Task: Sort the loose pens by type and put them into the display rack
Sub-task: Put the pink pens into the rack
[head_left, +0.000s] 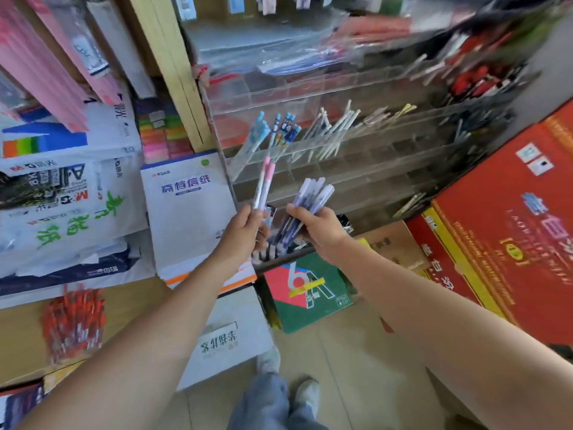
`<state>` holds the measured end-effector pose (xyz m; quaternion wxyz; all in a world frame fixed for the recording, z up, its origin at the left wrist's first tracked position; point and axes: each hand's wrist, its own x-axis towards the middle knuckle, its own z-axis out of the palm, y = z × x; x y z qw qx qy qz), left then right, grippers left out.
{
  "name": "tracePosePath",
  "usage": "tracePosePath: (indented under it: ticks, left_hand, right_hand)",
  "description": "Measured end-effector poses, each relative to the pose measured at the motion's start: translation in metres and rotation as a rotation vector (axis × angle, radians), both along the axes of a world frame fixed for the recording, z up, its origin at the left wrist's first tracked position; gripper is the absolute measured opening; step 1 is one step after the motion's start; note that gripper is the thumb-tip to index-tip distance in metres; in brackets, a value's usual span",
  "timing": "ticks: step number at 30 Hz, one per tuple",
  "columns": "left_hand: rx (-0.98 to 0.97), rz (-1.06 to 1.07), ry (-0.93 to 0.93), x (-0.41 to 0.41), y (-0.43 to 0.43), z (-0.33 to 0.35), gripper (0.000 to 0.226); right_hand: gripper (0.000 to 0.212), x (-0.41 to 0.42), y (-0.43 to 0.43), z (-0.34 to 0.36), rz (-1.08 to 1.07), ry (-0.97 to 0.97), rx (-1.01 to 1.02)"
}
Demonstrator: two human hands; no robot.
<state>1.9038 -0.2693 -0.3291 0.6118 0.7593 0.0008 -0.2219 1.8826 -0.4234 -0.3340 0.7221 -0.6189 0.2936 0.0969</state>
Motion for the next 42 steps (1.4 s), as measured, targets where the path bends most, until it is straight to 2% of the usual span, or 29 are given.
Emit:
tracePosePath:
  ticks: [2, 5, 8, 14, 24, 34, 36, 42]
  left_hand:
    - [0.009, -0.031, -0.017, 0.010, -0.022, 0.002, 0.024]
    - [0.008, -0.075, -0.046, 0.027, -0.052, 0.006, 0.025]
    - [-0.006, -0.088, -0.050, 0.046, -0.067, 0.003, 0.024]
    - [0.010, -0.086, -0.063, 0.072, -0.060, -0.015, 0.021]
    - [0.026, 0.041, -0.045, 0.075, -0.014, -0.039, 0.022]
    - [-0.006, 0.215, -0.024, 0.052, 0.025, -0.049, 0.022]
    - [-0.021, 0.235, -0.005, 0.051, 0.034, -0.053, 0.022]
    - [-0.021, 0.232, 0.002, 0.050, 0.054, -0.061, 0.021]
  right_hand:
    - [0.021, 0.006, -0.022, 0.000, -0.062, 0.004, 0.003]
    - [0.029, 0.018, -0.050, -0.002, -0.153, 0.007, -0.009]
    - [0.015, 0.034, -0.069, -0.001, -0.207, -0.014, 0.001]
    - [0.010, 0.072, -0.080, -0.006, -0.322, -0.010, 0.017]
    - [0.019, 0.120, -0.037, -0.031, -0.187, 0.111, -0.005]
    - [0.025, 0.131, 0.005, -0.048, -0.207, 0.164, -0.017]
    - [0.019, 0.134, 0.014, -0.051, -0.195, 0.126, -0.087]
    - [0.020, 0.140, 0.037, -0.056, -0.149, 0.060, -0.269]
